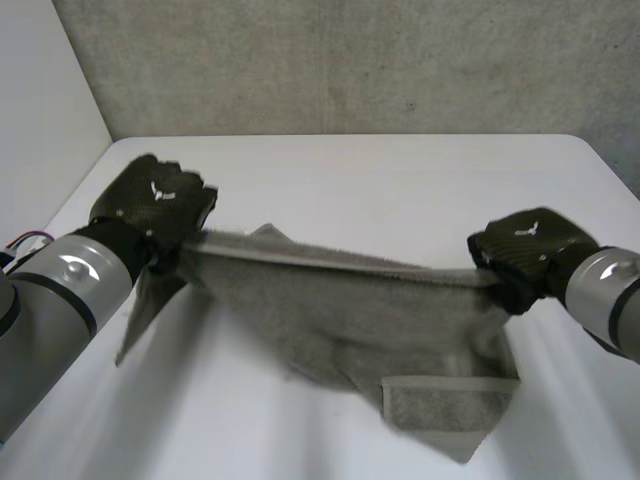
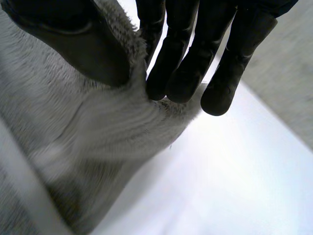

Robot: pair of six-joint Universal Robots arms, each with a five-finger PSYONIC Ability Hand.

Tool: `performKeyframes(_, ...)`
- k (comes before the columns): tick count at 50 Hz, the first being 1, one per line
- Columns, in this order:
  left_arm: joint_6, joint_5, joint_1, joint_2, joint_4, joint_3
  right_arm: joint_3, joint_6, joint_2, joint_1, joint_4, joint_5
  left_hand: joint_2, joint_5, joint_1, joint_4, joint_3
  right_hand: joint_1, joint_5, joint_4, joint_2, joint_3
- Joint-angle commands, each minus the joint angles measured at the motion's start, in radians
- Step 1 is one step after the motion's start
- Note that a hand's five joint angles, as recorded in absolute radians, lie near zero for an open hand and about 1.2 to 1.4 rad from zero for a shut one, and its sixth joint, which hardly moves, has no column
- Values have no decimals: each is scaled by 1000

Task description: Fold the towel.

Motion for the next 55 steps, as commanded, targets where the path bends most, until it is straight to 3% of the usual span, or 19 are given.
performKeyframes(1, 72, -12, 20, -191, -54, 117, -167, -57, 208, 35, 41, 0, 180, 185, 196, 180, 181, 54, 64, 57, 52, 53)
performKeyframes(7, 65, -13, 14, -376, -54, 314, -388, -43, 343, 61, -5, 22, 180, 185, 196, 180, 181, 54, 64, 57, 52, 53)
performKeyframes(9, 61, -10, 12, -483, -40, 510, -566, -8, 400, 67, -78, 52, 180, 185, 196, 180, 181, 54, 64, 57, 52, 53)
performKeyframes(10, 61, -10, 12, -483, -40, 511, -567, -8, 400, 67, -79, 52, 180, 185, 196, 180, 181, 54, 64, 57, 52, 53)
performKeyframes(12, 49, -20, 9, -560, 16, 749, -754, 54, 435, 72, -212, 89, 180, 185, 196, 180, 181, 54, 64, 57, 52, 53)
performKeyframes(15, 25, -23, 9, -578, 72, 850, -822, 85, 438, 72, -300, 105, 180, 185, 196, 180, 181, 54, 64, 57, 52, 53)
performKeyframes(17, -87, -27, 18, -580, 203, 980, -895, 130, 425, 70, -472, 141, 180, 185, 196, 180, 181, 54, 64, 57, 52, 53)
performKeyframes(18, -87, -27, 18, -580, 204, 980, -896, 131, 424, 70, -473, 141, 180, 185, 196, 180, 181, 54, 64, 57, 52, 53)
performKeyframes(20, -226, -18, 23, -552, 283, 1017, -888, 144, 382, 72, -595, 164, 180, 185, 196, 180, 181, 54, 64, 57, 52, 53)
performKeyframes(21, -227, -18, 23, -552, 284, 1017, -888, 144, 382, 72, -596, 164, 180, 185, 196, 180, 181, 54, 64, 57, 52, 53)
performKeyframes(23, -313, -17, 26, -517, 275, 986, -832, 138, 345, 75, -608, 163, 180, 185, 196, 180, 181, 54, 64, 57, 52, 53)
performKeyframes(25, -327, -15, 26, -500, 253, 938, -786, 140, 331, 76, -593, 160, 180, 185, 196, 180, 181, 54, 64, 57, 52, 53)
performKeyframes(33, -311, -1, 57, -420, 212, 504, -402, 120, 262, 96, -544, 103, 180, 185, 196, 180, 181, 54, 64, 57, 52, 53)
performKeyframes(36, -305, 8, 60, -419, 212, 437, -337, 108, 262, 96, -544, 82, 180, 185, 196, 180, 181, 54, 64, 57, 52, 53)
performKeyframes(44, -146, 106, 61, -475, 227, 147, -81, 51, 357, 84, -553, 36, 180, 185, 196, 180, 181, 54, 64, 57, 52, 53)
performKeyframes(50, -37, 111, 60, -520, 227, 81, -1, 52, 349, 79, -553, 31, 180, 185, 196, 180, 181, 54, 64, 57, 52, 53)
performKeyframes(53, 5, 111, 61, -520, 230, 53, 43, 54, 312, 78, -553, 26, 7, 12, 23, 7, 8, 54, 64, 57, 52, 53)
performKeyframes(55, 6, 111, 61, -514, 244, 44, 84, 61, 245, 76, -553, 3, -323, -318, -307, -323, -322, 54, 64, 57, 52, 53)
